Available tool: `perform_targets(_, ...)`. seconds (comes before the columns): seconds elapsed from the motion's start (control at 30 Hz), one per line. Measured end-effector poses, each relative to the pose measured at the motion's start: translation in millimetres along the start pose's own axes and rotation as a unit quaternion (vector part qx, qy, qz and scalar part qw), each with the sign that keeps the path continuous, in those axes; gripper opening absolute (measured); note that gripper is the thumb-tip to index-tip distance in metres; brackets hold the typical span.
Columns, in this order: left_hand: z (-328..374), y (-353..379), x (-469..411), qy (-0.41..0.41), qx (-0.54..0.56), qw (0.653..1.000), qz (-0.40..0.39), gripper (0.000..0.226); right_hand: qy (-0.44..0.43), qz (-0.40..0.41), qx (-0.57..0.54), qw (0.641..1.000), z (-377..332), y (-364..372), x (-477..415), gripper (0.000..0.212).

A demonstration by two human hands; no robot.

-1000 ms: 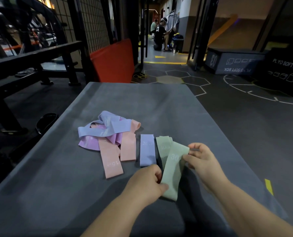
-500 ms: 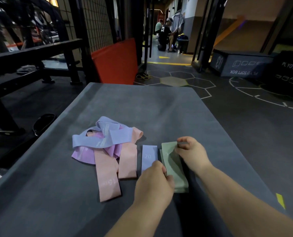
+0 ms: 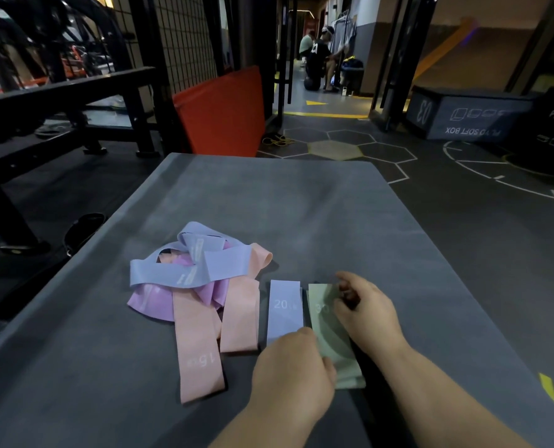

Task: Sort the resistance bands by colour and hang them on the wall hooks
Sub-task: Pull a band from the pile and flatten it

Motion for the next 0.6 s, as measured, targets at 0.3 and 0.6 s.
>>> perform_targets(0.3, 3.1, 0.0, 1.3, 0.008, -0.009, 1.000, 0.004, 0.018, 0.006, -0.011, 0.012, 1.000, -1.2, 0.7, 1.3, 0.025)
perform_targets(0.6, 5.0, -0.6, 4.1, 0.012, 0.003, 1.000, 0.001, 0.011, 0.028, -0.043, -0.048, 0.998, 1.9, -1.4, 0.0, 0.030)
Point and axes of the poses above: each hand's wrist, its own x-axis away from the middle knuckle, its own y-axis out of the palm, z = x × y, the point moved 6 cm from there along -x, towards the middle knuckle, and after that the axes turned 5 degrees about -z, right-handed, at the moved point
